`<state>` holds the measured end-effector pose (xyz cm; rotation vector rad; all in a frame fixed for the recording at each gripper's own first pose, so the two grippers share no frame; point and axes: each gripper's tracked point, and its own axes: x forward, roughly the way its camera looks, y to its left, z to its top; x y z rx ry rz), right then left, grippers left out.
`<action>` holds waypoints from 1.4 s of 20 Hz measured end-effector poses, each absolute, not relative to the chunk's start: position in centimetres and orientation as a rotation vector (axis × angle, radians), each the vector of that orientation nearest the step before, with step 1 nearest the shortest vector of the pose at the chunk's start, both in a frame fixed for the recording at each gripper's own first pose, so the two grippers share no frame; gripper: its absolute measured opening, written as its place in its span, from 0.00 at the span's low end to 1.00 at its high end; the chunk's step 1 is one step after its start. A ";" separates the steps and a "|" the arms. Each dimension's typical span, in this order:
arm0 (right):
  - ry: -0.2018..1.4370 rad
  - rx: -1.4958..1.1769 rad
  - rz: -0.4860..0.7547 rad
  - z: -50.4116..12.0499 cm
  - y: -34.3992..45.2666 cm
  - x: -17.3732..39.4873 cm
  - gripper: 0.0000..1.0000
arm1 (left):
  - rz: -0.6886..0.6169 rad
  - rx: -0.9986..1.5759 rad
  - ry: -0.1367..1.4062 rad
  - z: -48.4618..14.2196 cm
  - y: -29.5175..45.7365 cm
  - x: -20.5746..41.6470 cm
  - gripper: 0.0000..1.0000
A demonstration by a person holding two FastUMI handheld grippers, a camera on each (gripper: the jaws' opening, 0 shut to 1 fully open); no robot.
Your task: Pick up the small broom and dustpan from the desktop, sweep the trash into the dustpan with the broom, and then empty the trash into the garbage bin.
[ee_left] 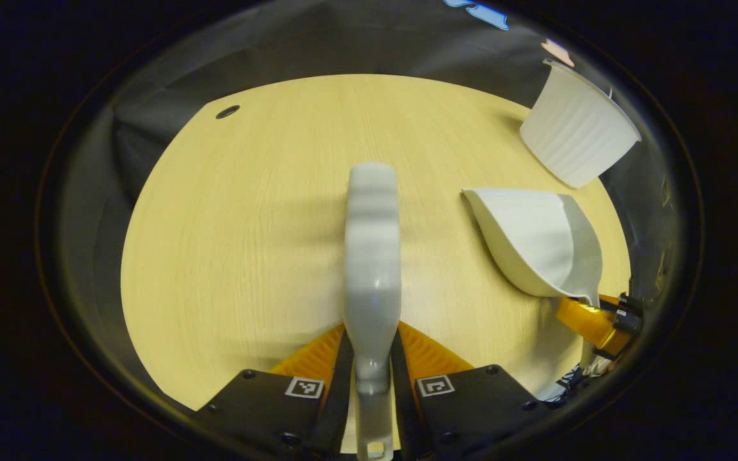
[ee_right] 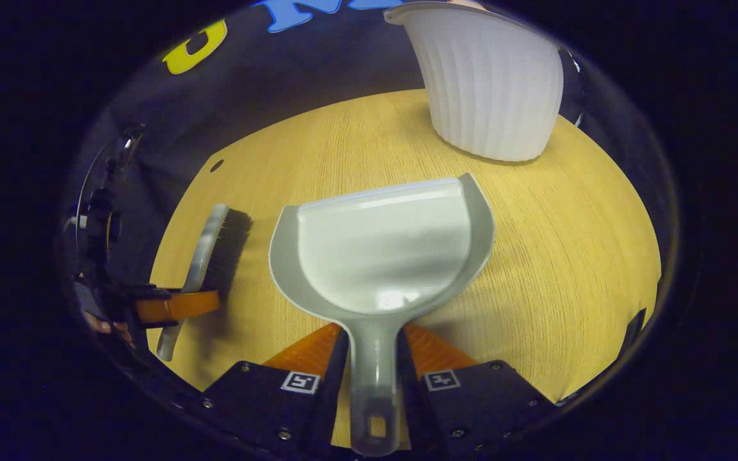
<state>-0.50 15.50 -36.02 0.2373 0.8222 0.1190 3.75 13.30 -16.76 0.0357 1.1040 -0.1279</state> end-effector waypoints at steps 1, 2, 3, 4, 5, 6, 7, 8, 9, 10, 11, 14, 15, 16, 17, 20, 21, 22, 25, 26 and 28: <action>0.818 0.234 0.119 -35.8 15.4 -0.4 0.50 | -0.131 0.044 1.101 -16.9 13.2 3.7 0.39; 0.817 0.228 0.114 -35.5 15.1 -0.6 0.50 | -0.129 0.050 1.089 -17.5 12.9 3.5 0.36; 0.806 0.232 0.125 -35.1 15.3 -0.6 0.51 | -0.132 0.050 1.084 -17.7 12.4 3.4 0.40; 0.803 0.230 0.120 -34.9 15.1 -0.6 0.72 | -0.135 0.049 1.080 -18.0 11.4 3.3 0.50; 0.798 0.227 0.117 -34.6 15.0 -0.8 0.77 | -0.140 0.044 1.075 -18.3 11.0 3.1 0.58; 0.788 0.228 0.112 -34.1 14.9 -1.0 0.78 | -0.147 0.037 1.066 -18.8 10.6 2.7 0.66; 0.776 0.226 0.104 -33.6 14.6 -1.0 0.82 | -0.151 0.034 1.057 -19.0 10.3 2.6 0.74; 0.765 0.225 0.096 -33.1 14.4 -1.1 0.91 | -0.155 0.032 1.048 -19.1 10.5 2.4 0.81; 0.756 0.224 0.088 -32.6 14.3 -1.1 0.94 | -0.159 0.029 1.041 -19.2 10.4 2.2 0.88; 0.742 0.220 0.081 -32.1 14.0 -1.2 0.96 | -0.164 0.023 1.027 -19.0 10.4 2.4 0.97; 0.724 0.212 0.072 -31.5 13.7 -1.1 0.97 | -0.171 0.018 1.009 -19.0 10.4 2.5 0.99; 0.643 0.172 0.035 -28.6 12.8 -1.0 0.98 | -0.197 0.003 0.935 -17.4 9.7 3.2 0.97; 0.610 0.155 0.023 -27.5 12.5 -1.0 0.98 | -0.204 0.002 0.896 -16.4 9.7 3.5 0.96; 0.570 0.135 0.010 -26.4 12.3 -1.1 0.98 | -0.217 0.002 0.852 -15.0 9.8 3.7 0.96; 0.528 0.112 0.000 -25.0 12.0 -1.0 0.98 | -0.226 0.001 0.801 -13.7 9.9 4.0 0.97; 0.401 0.040 -0.029 -21.5 11.2 -1.0 0.98 | -0.240 -0.026 0.643 -9.3 9.6 4.9 0.97; 0.361 0.025 -0.035 -20.4 11.2 -1.0 0.98 | -0.237 -0.040 0.598 -8.0 9.5 5.2 0.96; 0.325 0.017 -0.035 -19.4 11.2 -1.1 0.98 | -0.235 -0.053 0.551 -7.1 9.5 5.0 0.96; 0.212 0.009 -0.022 -16.1 10.9 -1.5 0.98 | -0.234 -0.067 0.403 -6.0 9.7 4.7 0.96; 0.175 0.000 -0.017 -14.9 10.6 -1.7 0.98 | -0.222 -0.060 0.356 -5.6 10.1 4.5 0.96; 0.102 -0.021 -0.001 -12.8 10.3 -2.2 0.98 | -0.208 -0.056 0.256 -4.5 11.0 3.6 0.96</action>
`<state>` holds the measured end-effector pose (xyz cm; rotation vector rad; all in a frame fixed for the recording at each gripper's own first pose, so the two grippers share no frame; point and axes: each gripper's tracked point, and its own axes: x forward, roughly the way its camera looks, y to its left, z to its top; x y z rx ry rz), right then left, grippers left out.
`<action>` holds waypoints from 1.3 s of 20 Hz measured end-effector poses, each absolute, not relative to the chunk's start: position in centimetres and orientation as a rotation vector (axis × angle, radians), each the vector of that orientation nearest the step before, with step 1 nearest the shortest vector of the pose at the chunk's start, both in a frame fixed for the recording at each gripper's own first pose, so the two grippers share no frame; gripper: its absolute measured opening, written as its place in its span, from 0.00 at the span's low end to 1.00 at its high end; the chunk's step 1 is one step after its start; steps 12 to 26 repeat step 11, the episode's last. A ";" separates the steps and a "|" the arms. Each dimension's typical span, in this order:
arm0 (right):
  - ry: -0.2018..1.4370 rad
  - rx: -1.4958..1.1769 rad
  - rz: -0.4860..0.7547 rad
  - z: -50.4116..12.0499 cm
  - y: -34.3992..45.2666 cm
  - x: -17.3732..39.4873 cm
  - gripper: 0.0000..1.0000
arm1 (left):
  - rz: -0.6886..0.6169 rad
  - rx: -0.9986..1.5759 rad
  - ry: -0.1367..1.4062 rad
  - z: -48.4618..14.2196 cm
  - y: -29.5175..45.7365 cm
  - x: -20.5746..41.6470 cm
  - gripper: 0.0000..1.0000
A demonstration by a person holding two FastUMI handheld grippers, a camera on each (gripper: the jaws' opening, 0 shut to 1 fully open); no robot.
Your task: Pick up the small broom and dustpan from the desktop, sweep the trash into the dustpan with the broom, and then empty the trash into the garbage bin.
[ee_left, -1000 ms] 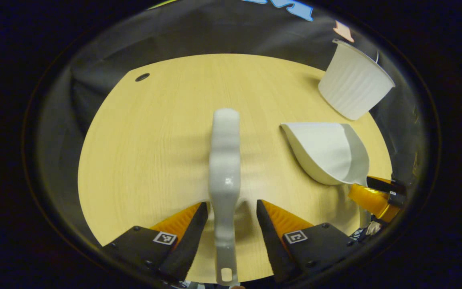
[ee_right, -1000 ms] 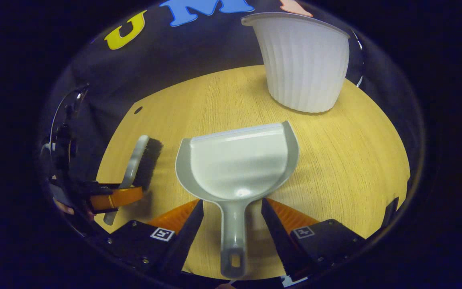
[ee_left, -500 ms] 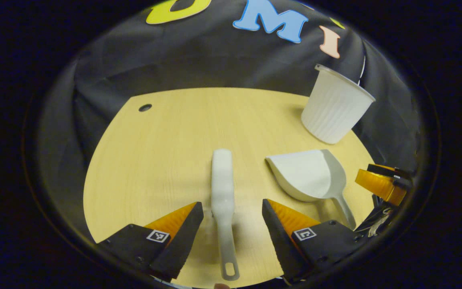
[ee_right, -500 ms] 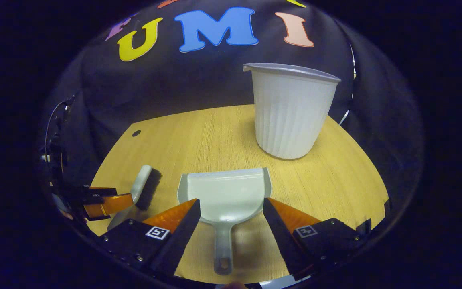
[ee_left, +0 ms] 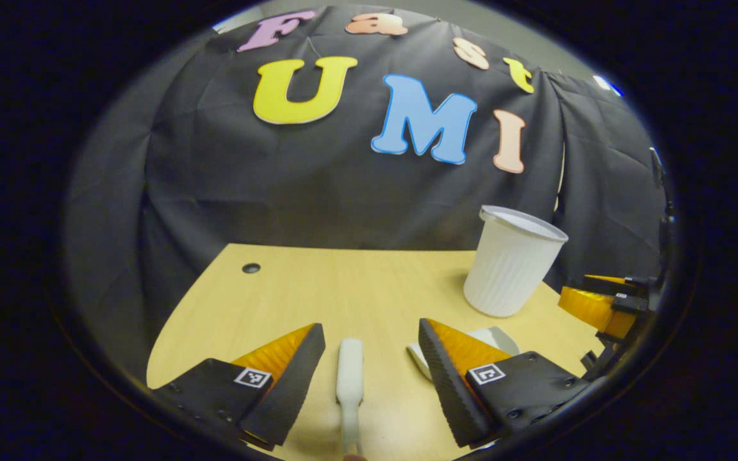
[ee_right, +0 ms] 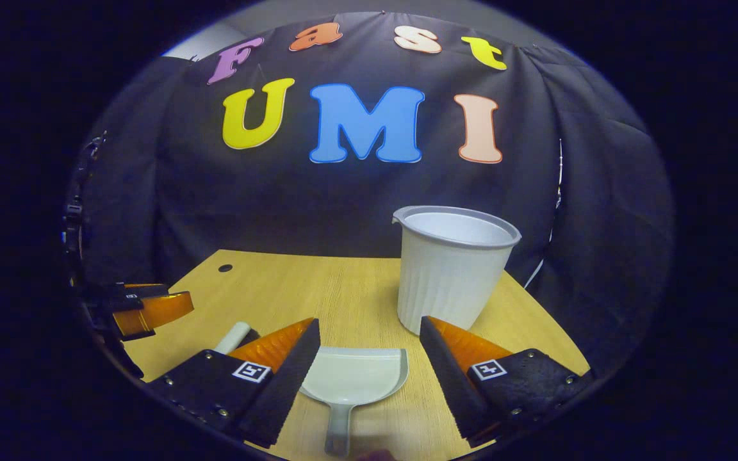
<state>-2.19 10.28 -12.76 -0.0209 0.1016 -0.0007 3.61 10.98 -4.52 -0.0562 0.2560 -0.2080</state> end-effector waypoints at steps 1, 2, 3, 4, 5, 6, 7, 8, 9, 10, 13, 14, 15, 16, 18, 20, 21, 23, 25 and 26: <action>0.065 -0.033 0.008 -11.7 10.1 -2.5 0.98 | -0.199 -0.057 0.210 -4.0 11.3 3.0 0.96; 0.029 -0.048 0.016 -10.8 9.7 -2.8 0.98 | -0.181 -0.058 0.168 -3.8 11.7 2.2 0.96; -0.005 -0.067 0.018 -10.0 9.4 -2.8 0.98 | -0.168 -0.062 0.132 -3.7 12.1 1.6 0.96; -0.035 -0.084 0.020 -9.2 9.2 -2.9 0.98 | -0.155 -0.064 0.099 -3.4 12.1 1.4 0.97; -0.063 -0.097 0.022 -8.4 8.9 -3.2 0.98 | -0.142 -0.065 0.069 -3.3 12.3 1.0 0.97; -0.090 -0.109 0.024 -7.8 8.3 -3.5 0.98 | -0.134 -0.066 0.040 -2.9 12.2 0.5 0.96; -0.114 -0.118 0.029 -7.3 8.1 -3.9 0.98 | -0.130 -0.065 0.015 -2.6 12.1 0.2 0.96; -0.132 -0.125 0.031 -6.8 7.8 -4.2 0.98 | -0.122 -0.062 -0.009 -2.2 12.2 -0.3 0.96; -0.142 -0.131 0.032 -6.3 7.7 -4.4 0.97 | -0.116 -0.055 -0.027 -1.9 12.2 -0.6 0.96; -0.145 -0.133 0.043 -6.2 7.7 -4.4 0.96 | -0.111 -0.049 -0.049 -1.4 12.0 -0.9 0.96; -0.148 -0.132 0.049 -6.0 7.8 -4.4 0.95 | -0.110 -0.044 -0.063 -1.2 11.9 -1.2 0.96; -0.148 -0.132 0.049 -6.0 7.8 -4.4 0.95 | -0.110 -0.044 -0.063 -1.2 11.9 -1.2 0.96; -0.148 -0.132 0.049 -6.0 7.8 -4.4 0.95 | -0.110 -0.044 -0.063 -1.2 11.9 -1.2 0.96; -0.148 -0.132 0.049 -6.0 7.8 -4.4 0.95 | -0.110 -0.044 -0.063 -1.2 11.9 -1.2 0.96; -0.148 -0.132 0.049 -6.0 7.8 -4.4 0.95 | -0.110 -0.044 -0.063 -1.2 11.9 -1.2 0.96; -0.148 -0.132 0.049 -6.0 7.8 -4.4 0.95 | -0.110 -0.044 -0.063 -1.2 11.9 -1.2 0.96; -0.148 -0.132 0.049 -6.0 7.8 -4.4 0.95 | -0.110 -0.044 -0.063 -1.2 11.9 -1.2 0.96; -0.148 -0.132 0.049 -6.0 7.8 -4.4 0.95 | -0.110 -0.044 -0.063 -1.2 11.9 -1.2 0.96; -0.148 -0.132 0.049 -6.0 7.8 -4.4 0.95 | -0.110 -0.044 -0.063 -1.2 11.9 -1.2 0.96; -0.148 -0.132 0.049 -6.0 7.8 -4.4 0.95 | -0.110 -0.044 -0.063 -1.2 11.9 -1.2 0.96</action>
